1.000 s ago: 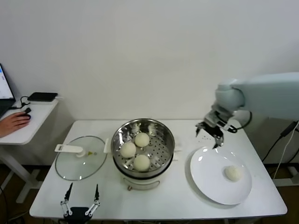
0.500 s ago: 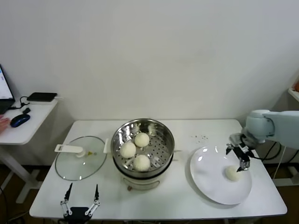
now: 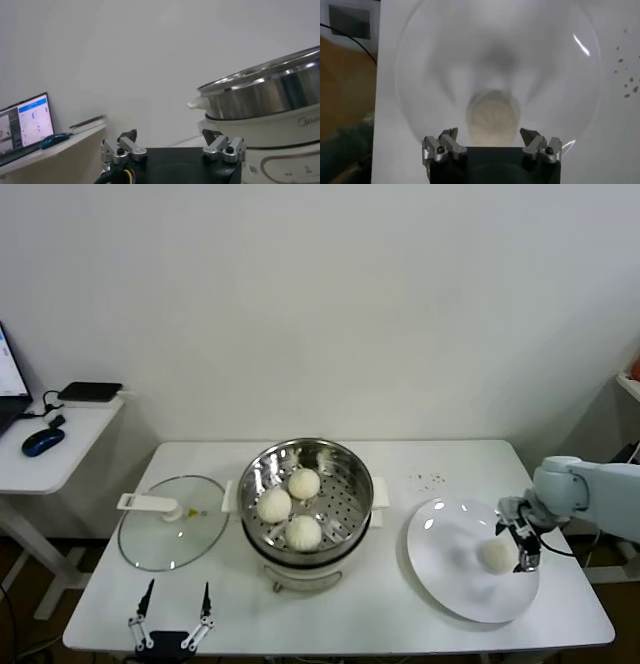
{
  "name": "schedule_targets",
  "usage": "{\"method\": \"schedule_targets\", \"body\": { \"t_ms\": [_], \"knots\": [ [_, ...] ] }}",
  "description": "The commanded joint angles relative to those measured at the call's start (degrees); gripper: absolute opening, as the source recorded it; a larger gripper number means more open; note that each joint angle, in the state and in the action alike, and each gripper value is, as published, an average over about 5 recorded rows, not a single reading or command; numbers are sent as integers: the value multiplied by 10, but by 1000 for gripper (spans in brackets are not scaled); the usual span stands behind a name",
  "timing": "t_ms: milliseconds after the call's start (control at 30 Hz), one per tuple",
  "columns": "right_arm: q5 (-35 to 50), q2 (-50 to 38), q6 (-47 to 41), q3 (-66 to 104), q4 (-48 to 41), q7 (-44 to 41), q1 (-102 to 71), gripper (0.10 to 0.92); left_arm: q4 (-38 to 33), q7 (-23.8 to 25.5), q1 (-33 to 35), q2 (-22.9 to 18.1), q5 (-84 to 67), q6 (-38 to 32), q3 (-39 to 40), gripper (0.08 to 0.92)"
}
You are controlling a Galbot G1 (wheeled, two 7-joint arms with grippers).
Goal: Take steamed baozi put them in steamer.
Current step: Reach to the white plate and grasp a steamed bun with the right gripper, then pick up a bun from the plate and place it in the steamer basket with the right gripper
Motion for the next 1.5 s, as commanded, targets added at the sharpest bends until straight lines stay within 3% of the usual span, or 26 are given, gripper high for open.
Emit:
{"method": "schedule_targets", "body": {
  "t_ms": [33,467,767,1200,1500],
  "knots": [
    [-34,-9,-2,86,-48,11,-83,823,1,0,0,-10,4,0,2,823],
    [-42,-8,4,107,-46,10,-99,806,3,-1,-1,-11,5,-2,0,823],
    [-26,-10,0,88,-26,8,-68,574,4,-2,1,-13,9,-6,4,823],
    [216,64,-12,-166,121,-27,353,535,-6,0,3,-11,9,-4,9,823],
    [345,157,-37,-123,157,-46,441,548,-25,4,7,-5,2,2,5,823]
  ]
}}
